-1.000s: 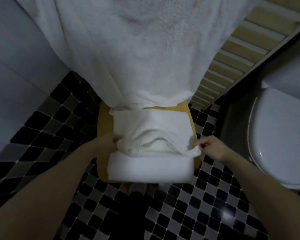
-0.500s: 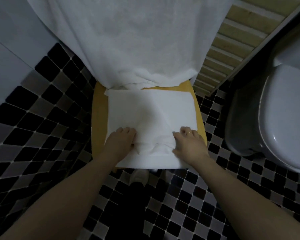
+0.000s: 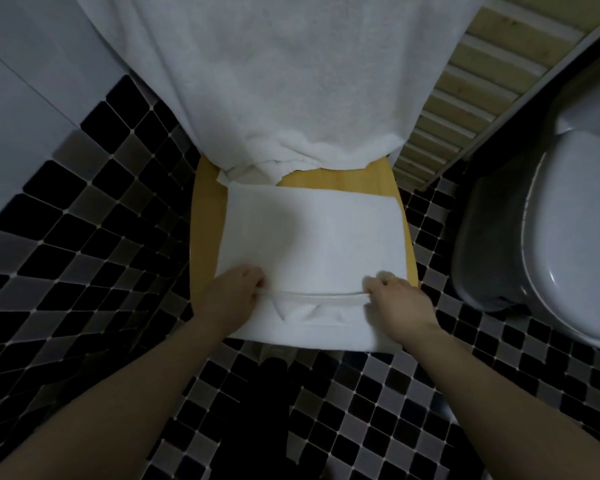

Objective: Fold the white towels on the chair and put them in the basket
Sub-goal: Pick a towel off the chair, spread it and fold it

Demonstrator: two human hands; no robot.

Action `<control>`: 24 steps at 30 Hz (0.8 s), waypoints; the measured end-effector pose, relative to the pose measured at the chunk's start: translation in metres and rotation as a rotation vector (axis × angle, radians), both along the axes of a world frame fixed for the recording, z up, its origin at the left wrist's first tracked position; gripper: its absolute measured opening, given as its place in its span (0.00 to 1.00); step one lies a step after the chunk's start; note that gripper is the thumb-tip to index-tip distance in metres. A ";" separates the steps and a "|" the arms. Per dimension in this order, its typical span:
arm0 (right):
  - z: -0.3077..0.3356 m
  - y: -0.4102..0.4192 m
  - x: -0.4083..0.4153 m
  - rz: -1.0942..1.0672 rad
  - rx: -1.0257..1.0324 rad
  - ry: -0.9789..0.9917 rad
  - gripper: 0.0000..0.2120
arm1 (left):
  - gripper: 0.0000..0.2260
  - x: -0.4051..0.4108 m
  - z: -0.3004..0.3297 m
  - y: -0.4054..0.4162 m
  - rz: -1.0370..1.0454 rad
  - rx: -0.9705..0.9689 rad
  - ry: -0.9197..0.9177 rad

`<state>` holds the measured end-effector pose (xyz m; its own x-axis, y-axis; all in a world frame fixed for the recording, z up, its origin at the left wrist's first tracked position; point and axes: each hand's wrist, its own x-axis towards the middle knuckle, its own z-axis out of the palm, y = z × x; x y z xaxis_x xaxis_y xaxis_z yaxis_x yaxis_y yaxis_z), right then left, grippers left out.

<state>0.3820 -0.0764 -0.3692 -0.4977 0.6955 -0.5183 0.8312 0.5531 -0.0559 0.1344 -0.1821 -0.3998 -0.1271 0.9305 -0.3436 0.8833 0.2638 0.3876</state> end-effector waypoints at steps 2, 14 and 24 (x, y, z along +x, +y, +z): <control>0.003 0.003 -0.002 -0.062 0.087 0.032 0.17 | 0.05 -0.001 0.009 0.007 0.260 0.111 -0.130; 0.012 0.038 -0.096 -0.663 -0.097 0.734 0.14 | 0.18 0.026 0.067 0.063 0.150 0.570 -0.260; 0.004 0.099 -0.076 -0.999 -0.203 0.860 0.13 | 0.25 0.011 -0.012 0.066 -0.008 -0.045 -0.051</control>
<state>0.3060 0.0223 -0.3654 -0.0420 0.8992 -0.4355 0.5313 -0.3490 -0.7719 0.1455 -0.1163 -0.4113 -0.1010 0.9149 -0.3908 0.8647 0.2750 0.4202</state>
